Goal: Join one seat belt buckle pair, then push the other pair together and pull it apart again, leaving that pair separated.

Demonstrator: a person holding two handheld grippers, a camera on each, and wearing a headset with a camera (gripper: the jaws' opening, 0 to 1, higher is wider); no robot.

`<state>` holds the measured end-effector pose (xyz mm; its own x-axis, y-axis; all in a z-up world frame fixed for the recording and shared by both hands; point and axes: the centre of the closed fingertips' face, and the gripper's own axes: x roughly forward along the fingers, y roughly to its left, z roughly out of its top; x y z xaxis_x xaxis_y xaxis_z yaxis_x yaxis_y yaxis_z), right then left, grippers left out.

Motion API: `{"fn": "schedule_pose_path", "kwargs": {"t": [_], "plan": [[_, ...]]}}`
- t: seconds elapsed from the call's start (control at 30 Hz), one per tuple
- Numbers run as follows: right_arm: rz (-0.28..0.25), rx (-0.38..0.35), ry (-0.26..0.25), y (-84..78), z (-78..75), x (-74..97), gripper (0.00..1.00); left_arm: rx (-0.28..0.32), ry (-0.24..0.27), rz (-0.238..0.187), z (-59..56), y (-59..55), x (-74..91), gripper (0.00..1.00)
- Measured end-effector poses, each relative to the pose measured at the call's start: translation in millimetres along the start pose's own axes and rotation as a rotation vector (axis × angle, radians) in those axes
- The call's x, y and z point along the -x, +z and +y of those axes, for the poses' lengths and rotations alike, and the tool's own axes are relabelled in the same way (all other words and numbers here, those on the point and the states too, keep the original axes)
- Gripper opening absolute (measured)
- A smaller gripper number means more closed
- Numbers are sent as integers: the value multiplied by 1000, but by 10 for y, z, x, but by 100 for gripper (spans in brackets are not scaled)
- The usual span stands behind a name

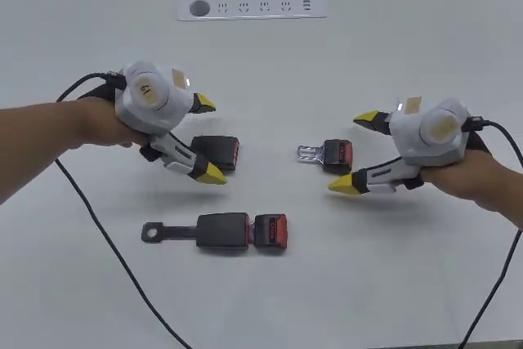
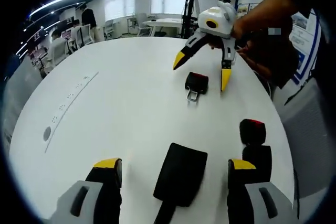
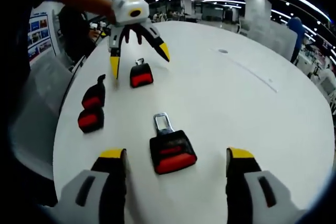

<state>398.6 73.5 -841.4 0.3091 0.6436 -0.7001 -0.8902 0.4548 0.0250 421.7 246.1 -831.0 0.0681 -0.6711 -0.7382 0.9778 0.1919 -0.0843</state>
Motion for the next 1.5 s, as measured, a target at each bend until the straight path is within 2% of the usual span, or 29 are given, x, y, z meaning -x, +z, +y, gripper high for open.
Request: {"fn": "schedule_pose_path", "kwargs": {"t": [0.07, 0.13, 0.17, 0.2, 0.4, 0.6, 0.63, 0.83, 0.9, 1.03, 1.33, 1.5], "plan": [[-16, -11, -17, 18, 22, 11, 81, 23, 27, -11, -2, -12, 42, 89], [-24, -16, -43, 29, 32, 20, 81, 82, 55, -56, -15, 23, 78, 89], [-32, -18, -58, 40, 30, 27, 81, 102, 66, -54, -16, 6, 92, 90], [-43, -29, -77, 59, 30, 33, 82, 123, 87, -26, -8, -56, 116, 90], [-99, -79, -151, 161, 71, 77, 86, 206, 150, -54, -64, -118, 244, 98], [-150, -116, -214, 275, 93, 124, 91, 305, 229, -136, -132, -105, 440, 100], [-163, -113, -231, 290, 76, 130, 92, 327, 243, -169, -147, -82, 486, 100], [-198, -138, -273, 363, 162, 239, 94, 367, 297, -211, -303, -116, 701, 100], [-207, -142, -281, 378, 221, 279, 95, 391, 322, -246, -353, -104, 791, 100], [-224, -156, -303, 386, 330, 362, 96, 415, 358, -276, -452, -129, 929, 100], [-269, -185, -337, 405, 589, 554, 99, 431, 402, -334, -754, -138, 1171, 100], [-269, -173, -333, 364, 757, 637, 100, 430, 398, -338, -969, -179, 1220, 100]]}}
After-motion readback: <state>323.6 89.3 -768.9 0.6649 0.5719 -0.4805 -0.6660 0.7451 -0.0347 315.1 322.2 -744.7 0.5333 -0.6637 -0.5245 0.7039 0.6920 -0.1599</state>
